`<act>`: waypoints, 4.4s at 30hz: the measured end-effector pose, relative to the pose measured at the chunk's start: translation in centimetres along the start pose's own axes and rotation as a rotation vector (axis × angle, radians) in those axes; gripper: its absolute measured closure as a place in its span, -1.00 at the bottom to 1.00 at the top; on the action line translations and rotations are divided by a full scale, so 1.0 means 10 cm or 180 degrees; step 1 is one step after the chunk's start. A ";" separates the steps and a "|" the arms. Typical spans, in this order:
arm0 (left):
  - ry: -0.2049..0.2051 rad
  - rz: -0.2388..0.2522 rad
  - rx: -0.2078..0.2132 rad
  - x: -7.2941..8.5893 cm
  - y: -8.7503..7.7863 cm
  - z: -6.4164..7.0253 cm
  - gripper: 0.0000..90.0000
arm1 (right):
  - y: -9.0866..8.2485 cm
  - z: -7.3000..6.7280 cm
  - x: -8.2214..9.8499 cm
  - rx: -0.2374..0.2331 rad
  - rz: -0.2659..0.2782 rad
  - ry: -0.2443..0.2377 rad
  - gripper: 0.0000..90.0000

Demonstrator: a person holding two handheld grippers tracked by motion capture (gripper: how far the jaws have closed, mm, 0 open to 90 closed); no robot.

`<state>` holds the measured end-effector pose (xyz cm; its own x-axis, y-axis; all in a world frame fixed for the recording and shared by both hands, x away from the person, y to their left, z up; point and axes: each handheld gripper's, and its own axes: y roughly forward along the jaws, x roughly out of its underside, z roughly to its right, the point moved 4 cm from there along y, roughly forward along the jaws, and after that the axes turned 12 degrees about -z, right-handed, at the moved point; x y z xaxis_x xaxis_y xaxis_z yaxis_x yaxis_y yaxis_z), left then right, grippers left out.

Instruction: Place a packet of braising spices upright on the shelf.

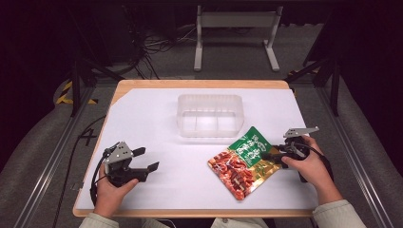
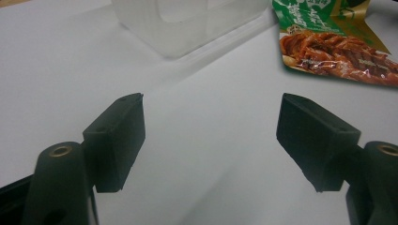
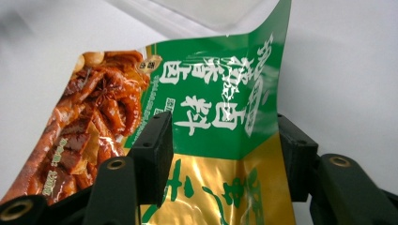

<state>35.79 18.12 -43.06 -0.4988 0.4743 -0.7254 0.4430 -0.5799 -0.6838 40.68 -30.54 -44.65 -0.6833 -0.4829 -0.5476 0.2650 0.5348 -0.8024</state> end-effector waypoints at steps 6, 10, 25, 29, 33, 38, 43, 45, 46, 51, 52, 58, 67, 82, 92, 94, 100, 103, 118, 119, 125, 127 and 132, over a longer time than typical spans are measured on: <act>-0.0002 0.0001 -0.0005 0.00 0.00 0.00 -0.44 | 0.07 0.02 0.04 0.0022 -0.0125 -0.0015 0.20; 0.0002 -0.0003 -0.0005 0.00 0.00 0.00 -0.44 | 0.10 0.03 0.06 0.0070 -0.0219 -0.0055 0.32; 0.0025 -0.0008 -0.0039 0.00 0.00 0.01 -0.41 | 0.10 0.04 0.07 0.0267 -0.0327 -0.0119 0.99; 0.0013 -0.0014 -0.0054 0.01 0.00 0.01 -0.41 | 0.03 0.03 0.04 0.0211 -0.0254 -0.0070 1.00; 0.0011 -0.0022 -0.0067 0.01 0.00 0.01 -0.39 | -0.10 -0.01 0.00 0.0079 -0.0128 0.0017 1.00; -0.0005 0.0005 -0.0065 0.01 -0.01 0.01 -0.37 | -0.26 -0.10 -0.07 0.0011 -0.0012 0.0014 1.00; 0.0012 0.0010 -0.0073 0.01 -0.03 0.01 -0.34 | -0.38 -0.18 -0.12 -0.0024 0.0057 -0.0026 1.00; 0.0007 0.0008 -0.0085 0.01 -0.03 0.01 -0.33 | -0.43 -0.23 -0.15 -0.0047 0.0093 -0.0049 1.00; -0.0001 -0.0007 -0.0074 0.01 -0.02 0.02 -0.33 | -0.46 -0.27 -0.17 -0.0062 0.0112 -0.0073 1.00; -0.0001 -0.0011 -0.0070 0.02 -0.02 0.01 -0.31 | -0.58 -0.41 -0.27 -0.0115 0.0163 -0.0170 1.00; 0.0004 -0.0010 -0.0083 0.02 -0.02 0.01 -0.31 | -0.59 -0.44 -0.28 -0.0124 0.0168 -0.0187 1.00; -0.0020 -0.0007 -0.0062 0.03 -0.02 0.01 -0.30 | -0.72 -0.63 -0.38 -0.0204 0.0222 -0.0316 1.00; -0.0052 -0.0009 -0.0068 0.03 -0.02 0.00 -0.35 | -0.90 -0.83 -0.51 -0.0333 0.0343 -0.0392 1.00; -0.0019 -0.0022 -0.0076 0.03 -0.02 0.01 -0.34 | -1.08 -0.94 -0.68 -0.0533 0.0438 -0.0341 1.00; -0.0024 -0.0028 -0.0073 0.03 -0.01 0.01 -0.35 | -1.24 -0.93 -0.90 -0.0555 0.0577 -0.0220 1.00; -0.0013 -0.0028 -0.0072 0.03 -0.01 0.00 -0.35 | -1.27 -0.95 -0.96 -0.0590 0.0621 -0.0203 1.00; -0.0059 -0.0025 -0.0064 0.03 -0.01 0.00 -0.40 | -1.33 -0.98 -1.14 -0.0518 0.0699 -0.0183 1.00; -0.0072 -0.0030 -0.0066 0.03 0.00 0.00 -0.41 | -1.36 -0.99 -1.24 -0.0457 0.0730 -0.0166 1.00; -0.0102 -0.0022 -0.0095 0.04 0.00 -0.03 -0.44 | -1.39 -0.91 -1.66 -0.0199 0.0850 -0.0081 1.00; -0.0106 -0.0029 -0.0102 0.04 -0.01 -0.03 -0.44 | -1.38 -0.91 -1.69 -0.0177 0.0847 -0.0072 1.00; -0.0130 -0.0040 -0.0104 0.05 0.00 -0.04 -0.45 | -1.34 -0.88 -1.84 -0.0061 0.0813 -0.0083 1.00; -0.0142 -0.0032 -0.0102 0.06 0.00 -0.04 -0.45 | -1.32 -0.86 -1.89 -0.0017 0.0806 -0.0083 1.00; -0.0168 -0.0039 -0.0129 0.10 -0.02 -0.05 -0.45 | -1.28 -0.83 -2.03 0.0005 0.0813 -0.0099 1.00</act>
<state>35.55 19.03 -43.63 -0.5424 0.4450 -0.7126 0.4658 -0.5466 -0.6959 45.53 -21.85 -21.26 -0.5729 -0.3533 -0.7396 0.4275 0.6411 -0.6374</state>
